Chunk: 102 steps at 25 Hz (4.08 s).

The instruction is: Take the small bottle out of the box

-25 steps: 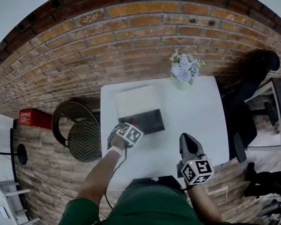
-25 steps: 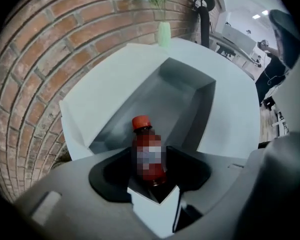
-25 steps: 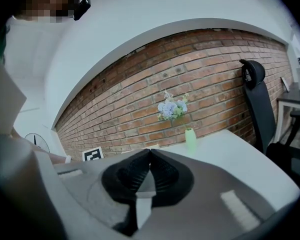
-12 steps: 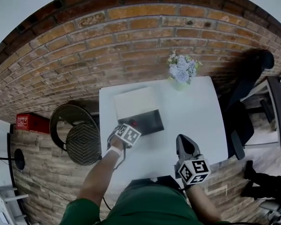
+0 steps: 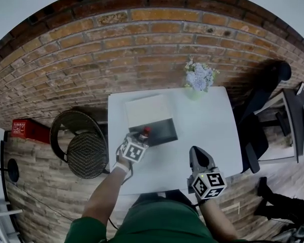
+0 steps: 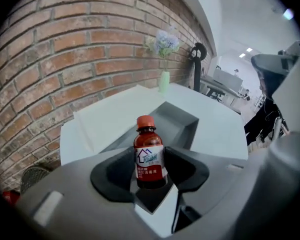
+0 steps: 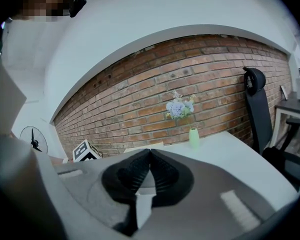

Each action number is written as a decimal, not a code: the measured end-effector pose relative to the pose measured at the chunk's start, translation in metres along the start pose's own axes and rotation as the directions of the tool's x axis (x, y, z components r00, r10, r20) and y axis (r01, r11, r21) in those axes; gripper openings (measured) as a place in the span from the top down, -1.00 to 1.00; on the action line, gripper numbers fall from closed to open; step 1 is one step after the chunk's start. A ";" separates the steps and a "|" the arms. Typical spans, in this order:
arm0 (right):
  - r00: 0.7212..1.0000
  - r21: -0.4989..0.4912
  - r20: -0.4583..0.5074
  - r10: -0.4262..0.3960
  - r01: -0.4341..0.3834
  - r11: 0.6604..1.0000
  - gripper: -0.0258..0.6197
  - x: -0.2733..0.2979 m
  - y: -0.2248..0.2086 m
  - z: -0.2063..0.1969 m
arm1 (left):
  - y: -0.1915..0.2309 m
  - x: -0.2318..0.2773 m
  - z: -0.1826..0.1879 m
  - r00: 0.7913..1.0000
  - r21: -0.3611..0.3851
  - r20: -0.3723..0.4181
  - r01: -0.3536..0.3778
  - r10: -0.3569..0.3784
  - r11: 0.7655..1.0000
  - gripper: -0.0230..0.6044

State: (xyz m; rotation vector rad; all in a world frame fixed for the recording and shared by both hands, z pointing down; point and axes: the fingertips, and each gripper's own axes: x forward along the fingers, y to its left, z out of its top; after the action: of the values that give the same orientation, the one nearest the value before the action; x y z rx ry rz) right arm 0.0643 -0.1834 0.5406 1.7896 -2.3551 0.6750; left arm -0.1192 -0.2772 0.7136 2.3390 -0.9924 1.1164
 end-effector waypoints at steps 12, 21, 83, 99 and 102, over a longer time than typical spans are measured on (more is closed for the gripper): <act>1.000 -0.050 0.026 -0.011 0.012 0.999 0.91 0.003 0.023 0.015 | -0.012 -0.066 0.045 0.964 -0.060 0.261 0.061 -0.044 0.996 0.30; 0.996 -0.071 0.055 0.075 -0.071 0.995 0.91 0.017 0.052 0.030 | -0.025 -0.135 0.076 0.908 -0.121 0.415 0.111 -0.052 0.986 0.30; 0.916 -0.284 0.276 0.292 -0.212 0.935 0.91 -0.033 0.037 0.168 | -0.058 -0.314 0.189 0.614 -0.251 0.758 -0.036 0.219 0.967 0.30; 0.916 -0.281 0.291 0.277 -0.195 0.940 0.91 -0.028 0.024 0.172 | -0.057 -0.292 0.196 0.631 -0.238 0.752 -0.013 0.193 0.971 0.30; 0.916 -0.278 0.291 0.276 -0.195 0.941 0.91 -0.026 0.023 0.173 | -0.056 -0.291 0.197 0.633 -0.236 0.750 -0.015 0.192 0.972 0.30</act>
State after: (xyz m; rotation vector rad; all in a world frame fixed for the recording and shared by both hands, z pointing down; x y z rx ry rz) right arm 0.0814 -0.2260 0.3703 1.6284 -2.7564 0.0959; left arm -0.1027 -0.2249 0.3621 2.6129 -1.4427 -0.0689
